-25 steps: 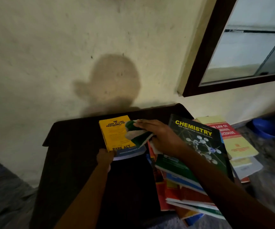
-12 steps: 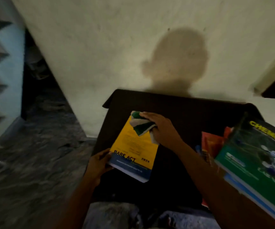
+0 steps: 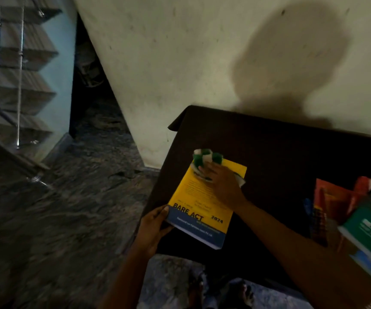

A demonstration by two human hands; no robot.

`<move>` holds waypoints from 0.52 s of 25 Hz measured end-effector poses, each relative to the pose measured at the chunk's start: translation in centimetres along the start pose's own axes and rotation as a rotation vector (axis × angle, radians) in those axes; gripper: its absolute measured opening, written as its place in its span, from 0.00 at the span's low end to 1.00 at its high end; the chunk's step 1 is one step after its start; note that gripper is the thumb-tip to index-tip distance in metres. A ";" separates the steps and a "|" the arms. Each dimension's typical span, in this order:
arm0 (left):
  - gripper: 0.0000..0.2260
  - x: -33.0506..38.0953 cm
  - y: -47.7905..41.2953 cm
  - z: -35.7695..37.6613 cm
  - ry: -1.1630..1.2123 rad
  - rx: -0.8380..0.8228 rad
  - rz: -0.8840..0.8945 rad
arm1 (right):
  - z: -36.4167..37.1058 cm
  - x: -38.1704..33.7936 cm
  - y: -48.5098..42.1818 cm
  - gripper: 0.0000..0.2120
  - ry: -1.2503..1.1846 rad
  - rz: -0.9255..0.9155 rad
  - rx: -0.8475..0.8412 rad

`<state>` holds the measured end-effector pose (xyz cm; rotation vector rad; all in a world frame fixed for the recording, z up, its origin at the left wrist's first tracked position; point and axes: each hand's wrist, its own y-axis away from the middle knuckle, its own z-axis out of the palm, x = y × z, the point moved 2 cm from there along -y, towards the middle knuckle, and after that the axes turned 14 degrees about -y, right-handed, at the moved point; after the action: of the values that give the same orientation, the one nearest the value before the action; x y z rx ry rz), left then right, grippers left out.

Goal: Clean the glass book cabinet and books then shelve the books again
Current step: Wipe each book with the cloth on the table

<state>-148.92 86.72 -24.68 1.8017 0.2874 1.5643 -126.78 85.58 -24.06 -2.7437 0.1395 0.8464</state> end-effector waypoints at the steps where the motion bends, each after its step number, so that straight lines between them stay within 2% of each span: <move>1: 0.07 0.0 0.0 -0.2 0.004 -0.018 -0.010 | 0.8 -1.2 1.4 0.19 0.013 -0.051 -0.028; 2: 0.08 -0.1 0.0 -0.5 0.023 -0.033 -0.019 | 1.9 -2.3 3.1 0.19 0.021 -0.110 -0.059; 5: 0.12 -0.1 0.1 -0.8 0.087 -0.069 -0.027 | 4.5 -5.0 7.7 0.19 -0.157 -0.211 -0.103; 8: 0.12 0.2 0.6 -0.3 0.091 -0.078 -0.001 | 3.2 -5.6 9.8 0.19 -0.250 -0.320 -0.217; 9: 0.11 0.0 0.7 -0.2 0.090 -0.074 0.001 | 2.1 -4.7 9.3 0.19 -0.290 -0.331 -0.168; 10: 0.10 -0.1 0.7 -0.1 0.087 -0.071 0.005 | 0.1 -4.0 8.2 0.18 -0.395 -0.227 -0.134; 11: 0.08 -0.2 0.7 -0.2 0.069 -0.071 0.015 | -1.6 -2.0 6.6 0.17 -0.391 -0.148 -0.040; 13: 0.07 -0.6 0.5 -0.4 -0.002 -0.091 0.042 | -4.2 2.8 3.4 0.19 -0.414 0.136 0.084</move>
<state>-149.62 86.12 -24.83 1.7490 0.1755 1.5788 -122.77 81.08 -23.05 -2.4407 0.2732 1.3879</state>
